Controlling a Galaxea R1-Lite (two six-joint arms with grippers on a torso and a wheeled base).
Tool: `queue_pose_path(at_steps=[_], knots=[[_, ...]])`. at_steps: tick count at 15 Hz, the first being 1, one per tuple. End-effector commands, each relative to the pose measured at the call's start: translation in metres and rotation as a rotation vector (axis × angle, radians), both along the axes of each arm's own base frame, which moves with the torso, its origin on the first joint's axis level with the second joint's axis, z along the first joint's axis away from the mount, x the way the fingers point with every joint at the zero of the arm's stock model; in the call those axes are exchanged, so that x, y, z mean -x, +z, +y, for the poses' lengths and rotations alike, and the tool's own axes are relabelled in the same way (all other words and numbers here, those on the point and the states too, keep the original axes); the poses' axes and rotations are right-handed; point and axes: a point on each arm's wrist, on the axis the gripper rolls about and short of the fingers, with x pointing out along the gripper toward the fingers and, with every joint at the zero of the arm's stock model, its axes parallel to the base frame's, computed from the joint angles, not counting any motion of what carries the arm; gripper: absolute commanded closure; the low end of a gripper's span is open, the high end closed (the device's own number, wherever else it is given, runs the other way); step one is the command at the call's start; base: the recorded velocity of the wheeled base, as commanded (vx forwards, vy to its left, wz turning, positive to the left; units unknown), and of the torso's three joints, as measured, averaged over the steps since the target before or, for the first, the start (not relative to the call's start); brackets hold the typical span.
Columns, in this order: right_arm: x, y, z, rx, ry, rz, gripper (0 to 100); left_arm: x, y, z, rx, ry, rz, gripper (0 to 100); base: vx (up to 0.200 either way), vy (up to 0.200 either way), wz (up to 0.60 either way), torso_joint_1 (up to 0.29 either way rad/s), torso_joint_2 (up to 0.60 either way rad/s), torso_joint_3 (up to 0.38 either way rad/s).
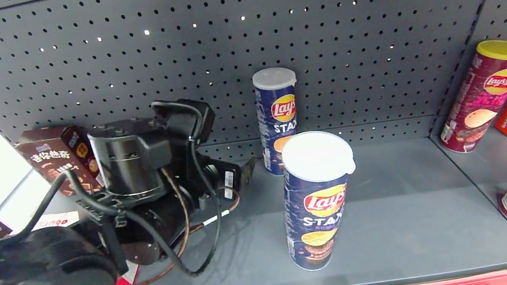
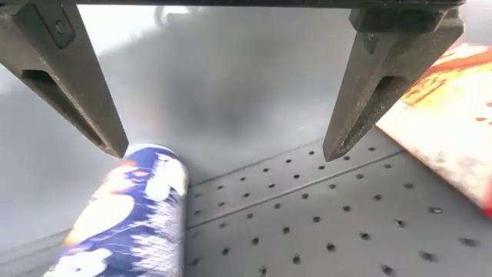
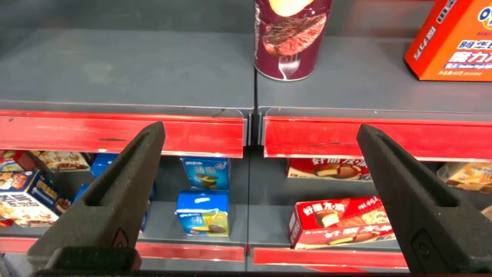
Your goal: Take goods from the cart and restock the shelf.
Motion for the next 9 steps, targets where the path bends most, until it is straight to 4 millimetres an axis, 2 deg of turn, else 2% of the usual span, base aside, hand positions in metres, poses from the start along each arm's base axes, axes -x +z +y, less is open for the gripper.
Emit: queue_pose_path(at_steps=[1,4,6,7,9], knots=[[0.000,0.000,0.000,0.000,0.000,0.000,0,0.045,0.020,0.010,0.054,-0.105,-0.065,0,0.000,0.000,0.00,0.000,0.00,0.000],[0.000,0.000,0.000,0.000,0.001,0.000,0,0.072,0.022,0.021,0.078,-0.148,-0.093,0,0.000,0.000,0.00,0.000,0.00,0.000],[0.000,0.000,0.000,0.000,0.000,0.000,0,0.105,0.017,0.032,0.085,-0.218,-0.090,0,0.000,0.000,0.00,0.000,0.00,0.000],[0.000,0.000,0.000,0.000,0.001,0.000,0,0.112,0.017,0.035,0.088,-0.238,-0.091,0,0.000,0.000,0.00,0.000,0.00,0.000],[0.000,-0.001,0.000,0.000,0.000,0.002,0,0.156,0.006,0.059,0.098,-0.330,-0.104,0,0.000,0.000,0.00,0.000,0.00,0.000]])
